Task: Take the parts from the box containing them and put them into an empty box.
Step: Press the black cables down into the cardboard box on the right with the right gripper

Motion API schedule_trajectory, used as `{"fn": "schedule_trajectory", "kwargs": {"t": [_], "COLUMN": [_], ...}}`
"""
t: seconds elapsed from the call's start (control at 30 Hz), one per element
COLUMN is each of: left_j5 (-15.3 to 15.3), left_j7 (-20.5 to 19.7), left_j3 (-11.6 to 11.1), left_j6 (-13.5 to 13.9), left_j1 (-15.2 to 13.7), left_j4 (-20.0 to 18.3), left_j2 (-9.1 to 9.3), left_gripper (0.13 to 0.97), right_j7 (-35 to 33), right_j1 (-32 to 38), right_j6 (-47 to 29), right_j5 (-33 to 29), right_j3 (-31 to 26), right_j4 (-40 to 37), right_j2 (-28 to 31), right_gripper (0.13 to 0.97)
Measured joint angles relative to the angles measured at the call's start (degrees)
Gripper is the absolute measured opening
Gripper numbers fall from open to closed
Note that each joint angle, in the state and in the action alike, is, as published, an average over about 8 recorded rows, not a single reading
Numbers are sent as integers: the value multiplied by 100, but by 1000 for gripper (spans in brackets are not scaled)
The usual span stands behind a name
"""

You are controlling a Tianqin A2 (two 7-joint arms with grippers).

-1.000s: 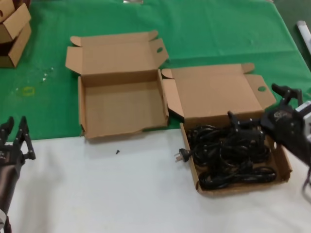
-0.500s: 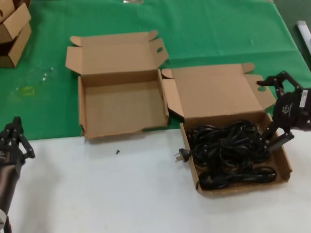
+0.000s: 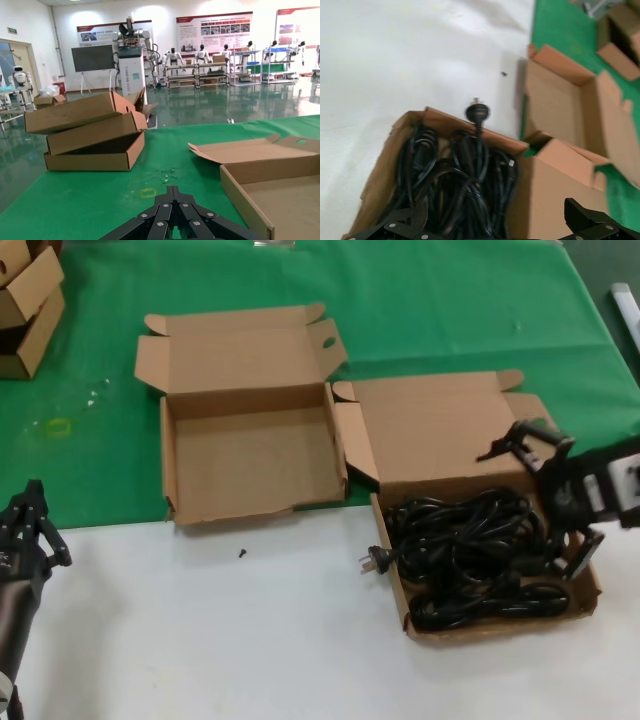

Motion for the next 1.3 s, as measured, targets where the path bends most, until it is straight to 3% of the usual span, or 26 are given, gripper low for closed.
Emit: {"fn": "schedule_trajectory", "kwargs": {"t": [0.4,0.73,1.03,1.3], "left_j5": [0,0,1,1], "left_j7": [0,-1,-1,-1], "left_j3": [0,0,0,0], "left_j6": [0,0,0,0], "left_j1": [0,0,0,0], "left_j4": [0,0,0,0], "left_j2": [0,0,0,0], "left_gripper": [142,142,142,142], "right_j7": [-635,-920,-781,-706], "right_j1": [143,237,30,-23], "right_j6": [-187,-168,-177,-178], "right_j5": [-646,-932,-1020,-1079], "right_j3": [39,169,294,372], "right_j4": [-755,-1157,-1011,-1006], "right_j2": [-872,-1120,-1095,-1121], "right_gripper": [965,956,882,739]}}
